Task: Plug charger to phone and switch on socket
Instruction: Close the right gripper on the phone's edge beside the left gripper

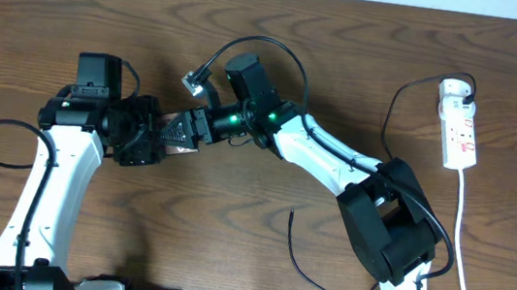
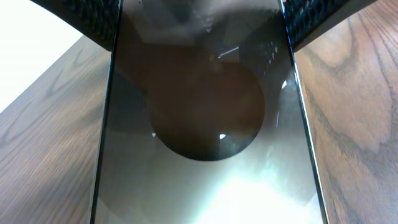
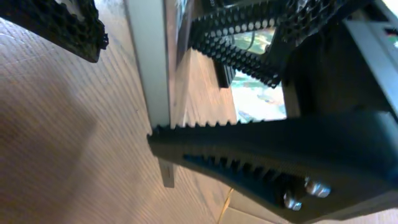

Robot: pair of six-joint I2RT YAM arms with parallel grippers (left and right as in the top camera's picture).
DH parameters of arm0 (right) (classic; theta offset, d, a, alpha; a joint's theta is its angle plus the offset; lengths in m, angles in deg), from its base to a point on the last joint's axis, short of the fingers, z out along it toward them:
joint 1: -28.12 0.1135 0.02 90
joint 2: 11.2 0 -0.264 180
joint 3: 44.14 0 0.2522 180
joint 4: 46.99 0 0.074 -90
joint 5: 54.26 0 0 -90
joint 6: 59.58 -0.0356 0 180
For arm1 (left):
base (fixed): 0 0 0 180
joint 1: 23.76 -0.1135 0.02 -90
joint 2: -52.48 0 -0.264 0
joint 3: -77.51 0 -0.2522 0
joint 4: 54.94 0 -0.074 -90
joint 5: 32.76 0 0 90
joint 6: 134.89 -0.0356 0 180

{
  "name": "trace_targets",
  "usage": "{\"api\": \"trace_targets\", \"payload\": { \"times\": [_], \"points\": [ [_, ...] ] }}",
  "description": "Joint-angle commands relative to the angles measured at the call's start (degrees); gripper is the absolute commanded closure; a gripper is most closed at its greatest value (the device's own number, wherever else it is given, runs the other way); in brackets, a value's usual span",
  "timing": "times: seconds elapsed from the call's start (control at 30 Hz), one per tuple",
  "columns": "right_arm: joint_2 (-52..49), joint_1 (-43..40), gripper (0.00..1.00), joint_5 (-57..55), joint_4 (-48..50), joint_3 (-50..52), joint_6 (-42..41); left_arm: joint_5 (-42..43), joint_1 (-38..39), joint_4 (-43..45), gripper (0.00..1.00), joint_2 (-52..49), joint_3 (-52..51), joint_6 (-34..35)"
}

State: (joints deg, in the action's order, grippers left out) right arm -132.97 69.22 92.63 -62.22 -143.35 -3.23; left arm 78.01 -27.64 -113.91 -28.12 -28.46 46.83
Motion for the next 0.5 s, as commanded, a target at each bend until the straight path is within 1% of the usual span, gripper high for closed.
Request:
{"api": "trace_targets", "payload": {
  "times": [0.0,0.1,0.2,0.3,0.37,0.47],
  "points": [
    [-0.1,0.3,0.12,-1.5,0.2,-1.0,0.9,1.3,0.1,-0.2,0.93,0.3,0.8,0.5],
    [-0.1,0.3,0.19,-2.3,0.2,-1.0,0.9,1.4,0.1,-0.2,0.93,0.3,0.8,0.6],
    [-0.1,0.3,0.21,-2.8,0.2,-1.0,0.5,1.4,0.1,-0.2,0.93,0.3,0.8,0.6],
    [-0.1,0.3,0.27,-2.8,0.2,-1.0,0.5,1.6,0.1,-0.2,0.93,0.3,0.8,0.6],
    [-0.1,0.3,0.34,-2.8,0.2,-1.0,0.5,2.0,0.1,-0.2,0.93,0.3,0.8,0.6],
    [-0.1,0.3,0.48,-2.8,0.2,-1.0,-0.1,2.0,0.1,-0.2,0.93,0.3,0.8,0.6]
  ]
}}
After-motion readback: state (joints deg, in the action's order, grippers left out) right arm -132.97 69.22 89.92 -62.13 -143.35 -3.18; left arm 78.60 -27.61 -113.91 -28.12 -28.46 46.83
